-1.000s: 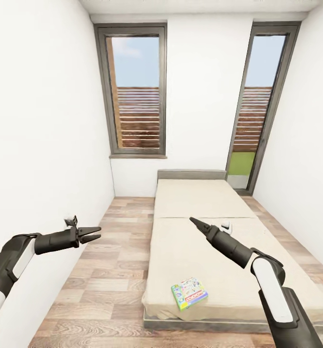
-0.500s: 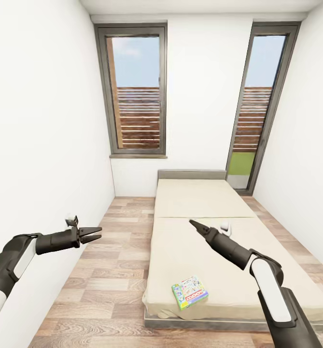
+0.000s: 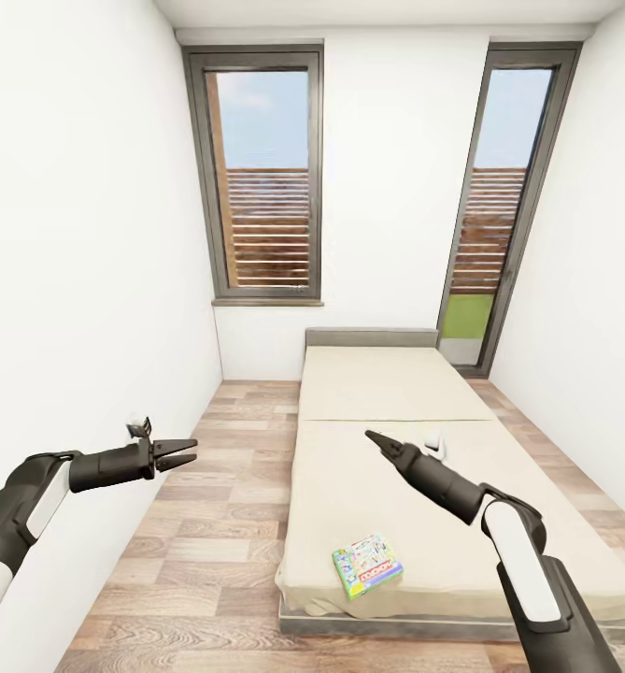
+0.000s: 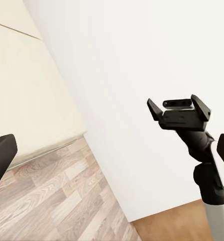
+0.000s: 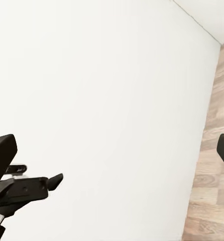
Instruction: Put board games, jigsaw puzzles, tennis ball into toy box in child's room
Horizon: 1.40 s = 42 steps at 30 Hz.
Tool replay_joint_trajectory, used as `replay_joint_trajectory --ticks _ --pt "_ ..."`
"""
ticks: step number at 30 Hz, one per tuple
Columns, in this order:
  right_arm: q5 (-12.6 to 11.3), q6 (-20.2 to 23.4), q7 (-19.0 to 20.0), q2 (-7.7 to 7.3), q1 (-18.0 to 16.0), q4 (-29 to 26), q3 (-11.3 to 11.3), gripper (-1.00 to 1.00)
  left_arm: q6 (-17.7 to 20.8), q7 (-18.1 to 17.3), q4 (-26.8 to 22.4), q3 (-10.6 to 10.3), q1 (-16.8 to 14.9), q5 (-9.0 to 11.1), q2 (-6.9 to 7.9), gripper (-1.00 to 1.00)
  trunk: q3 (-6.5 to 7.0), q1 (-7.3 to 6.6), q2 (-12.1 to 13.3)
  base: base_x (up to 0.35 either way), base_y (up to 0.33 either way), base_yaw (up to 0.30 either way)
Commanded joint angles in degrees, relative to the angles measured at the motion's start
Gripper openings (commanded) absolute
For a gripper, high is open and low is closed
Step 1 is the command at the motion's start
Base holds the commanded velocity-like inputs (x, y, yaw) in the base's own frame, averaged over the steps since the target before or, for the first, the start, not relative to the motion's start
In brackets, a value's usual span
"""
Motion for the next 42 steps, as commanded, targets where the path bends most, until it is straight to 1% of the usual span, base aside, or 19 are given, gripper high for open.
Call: replay_joint_trajectory --ticks 1,3,5,10,21,36,38,42 --pt "0.04 0.44 -0.41 0.01 -0.03 0.03 -0.09 1.00 0.48 -0.05 0.01 -0.02 -0.01 0.18 0.02 1.00 -0.03 0.02 -0.04 0.000 0.000 0.000" --pt "-0.07 0.76 -2.76 0.01 0.05 0.64 -0.09 1.00 0.48 -0.05 0.01 -0.02 -0.01 0.19 0.03 1.00 -0.03 0.02 -0.04 0.000 0.000 0.000" --pt "-0.17 0.86 -3.85 0.01 0.09 1.55 -0.09 1.00 0.48 -0.05 0.01 -0.02 -0.01 0.18 0.02 1.00 -0.03 0.02 -0.04 0.000 0.000 0.000" --pt "-0.20 0.96 -4.90 0.00 -0.03 3.62 -0.15 1.00 0.48 -0.02 0.01 -0.02 -0.01 0.17 -0.01 1.00 -0.03 0.02 -0.04 0.000 0.000 0.000" --pt "-0.22 1.04 -5.04 -0.21 -0.05 5.55 -0.60 1.00 0.46 0.04 0.01 -0.02 -0.01 0.17 -0.01 1.00 -0.03 0.02 -0.04 0.000 0.000 0.000" --pt "-0.74 0.29 -4.67 -0.24 0.24 5.33 -0.68 1.00 0.47 -0.04 0.01 0.16 -0.01 0.17 0.13 1.00 -0.03 0.02 -0.04 0.000 0.000 0.000" --pt "-0.79 0.14 -4.64 -0.26 0.23 5.38 -0.90 1.00 0.46 -0.04 0.03 0.16 -0.01 0.17 0.11 1.00 -0.03 0.02 -0.04 0.000 0.000 0.000" --pt "-0.87 -0.05 -4.64 -0.25 0.21 5.82 -2.68 1.00 0.44 -0.03 0.09 0.13 -0.01 0.17 0.07 1.00 -0.03 0.02 -0.04 0.000 0.000 0.000"
